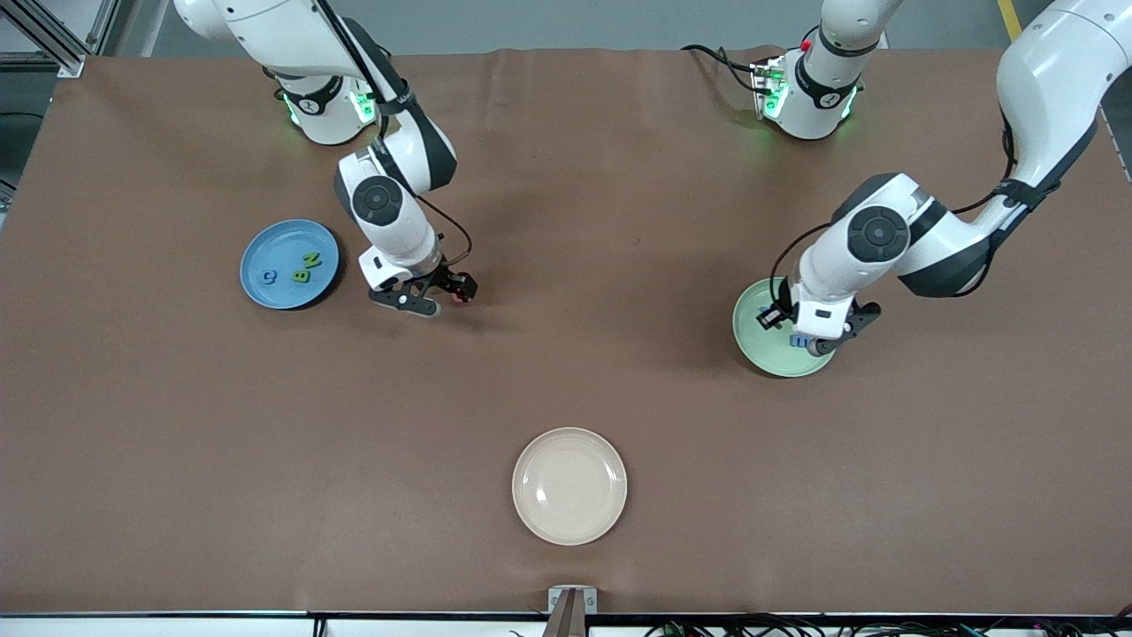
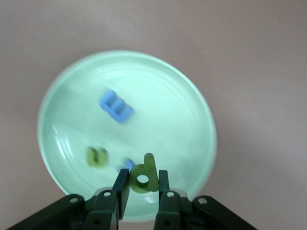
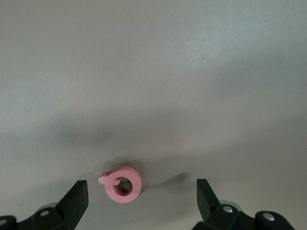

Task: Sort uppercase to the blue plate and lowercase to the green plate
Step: 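Place the d with the left gripper while the right gripper grasps Q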

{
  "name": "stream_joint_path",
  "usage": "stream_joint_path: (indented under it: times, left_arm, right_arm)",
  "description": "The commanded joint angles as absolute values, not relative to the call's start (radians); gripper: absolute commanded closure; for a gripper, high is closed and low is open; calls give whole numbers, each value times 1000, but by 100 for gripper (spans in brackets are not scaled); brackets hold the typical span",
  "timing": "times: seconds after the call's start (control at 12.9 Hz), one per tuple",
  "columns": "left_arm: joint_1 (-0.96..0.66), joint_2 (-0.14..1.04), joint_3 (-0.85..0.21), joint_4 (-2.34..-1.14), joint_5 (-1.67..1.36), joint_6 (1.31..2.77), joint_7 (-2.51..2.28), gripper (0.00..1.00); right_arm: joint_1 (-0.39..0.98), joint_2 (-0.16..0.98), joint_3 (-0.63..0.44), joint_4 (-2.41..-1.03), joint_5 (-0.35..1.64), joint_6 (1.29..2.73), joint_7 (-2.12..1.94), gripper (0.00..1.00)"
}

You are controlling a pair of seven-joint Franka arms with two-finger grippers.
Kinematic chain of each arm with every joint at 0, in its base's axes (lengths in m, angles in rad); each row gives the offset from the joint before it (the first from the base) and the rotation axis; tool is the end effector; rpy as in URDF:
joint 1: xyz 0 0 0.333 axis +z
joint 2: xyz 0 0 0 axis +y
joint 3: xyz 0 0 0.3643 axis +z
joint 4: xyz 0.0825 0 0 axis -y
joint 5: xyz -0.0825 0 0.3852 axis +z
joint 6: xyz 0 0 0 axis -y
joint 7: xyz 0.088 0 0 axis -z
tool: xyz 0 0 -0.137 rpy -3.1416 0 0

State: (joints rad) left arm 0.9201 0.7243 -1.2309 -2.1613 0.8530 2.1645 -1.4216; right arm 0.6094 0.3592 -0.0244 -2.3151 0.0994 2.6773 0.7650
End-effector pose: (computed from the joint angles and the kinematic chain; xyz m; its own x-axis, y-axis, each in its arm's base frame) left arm 0.5429 -0.1148 0.2563 0.8281 0.5590 -0.0421 0.5574 -0.8290 -0.0451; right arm 0.4520 0.2970 0.2016 0.9643 -0.2637 -0.0237 -0.2643 -0.9641 -0.0274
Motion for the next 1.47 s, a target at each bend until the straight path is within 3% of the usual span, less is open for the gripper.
stream_joint_path:
  times: [0.0, 0.23, 0.54, 0.62, 0.7, 0.77, 0.85, 1.08, 1.39]
  left_arm:
    - [933, 725, -1195, -2186, 916, 2172, -1404, 95]
    - [933, 733, -1142, -2210, 995, 2213, -1405, 95]
    - [925, 742, -1101, -2226, 1031, 2269, -1405, 91]
    - [925, 742, -1101, -2226, 1031, 2269, -1405, 80]
    - [925, 742, -1101, -2226, 1031, 2269, -1405, 55]
    - [925, 742, -1101, -2223, 1031, 2269, -1405, 19]
    - [925, 738, -1101, -2218, 1031, 2269, -1407, 1]
    - [916, 732, -1112, -2189, 1016, 2264, -1425, 0]
    - [914, 729, -1120, -2171, 1014, 2261, -1427, 0]
  right_arm:
    - [635, 377, -37, -2304, 100, 2688, 782, 0]
    - [653, 396, -37, -2304, 100, 2691, 782, 1]
    - [655, 400, -40, -2304, 57, 2694, 767, 16]
    - [646, 399, -40, -2303, 7, 2694, 767, 19]
    - [644, 399, -40, -2303, -18, 2694, 767, 19]
    - [643, 399, -40, -2301, -24, 2694, 761, 20]
    - [643, 399, -40, -2299, -31, 2695, 752, 20]
    - [643, 400, -40, -2298, -78, 2727, 733, 20]
    - [644, 411, -40, -2298, -94, 2750, 730, 29]
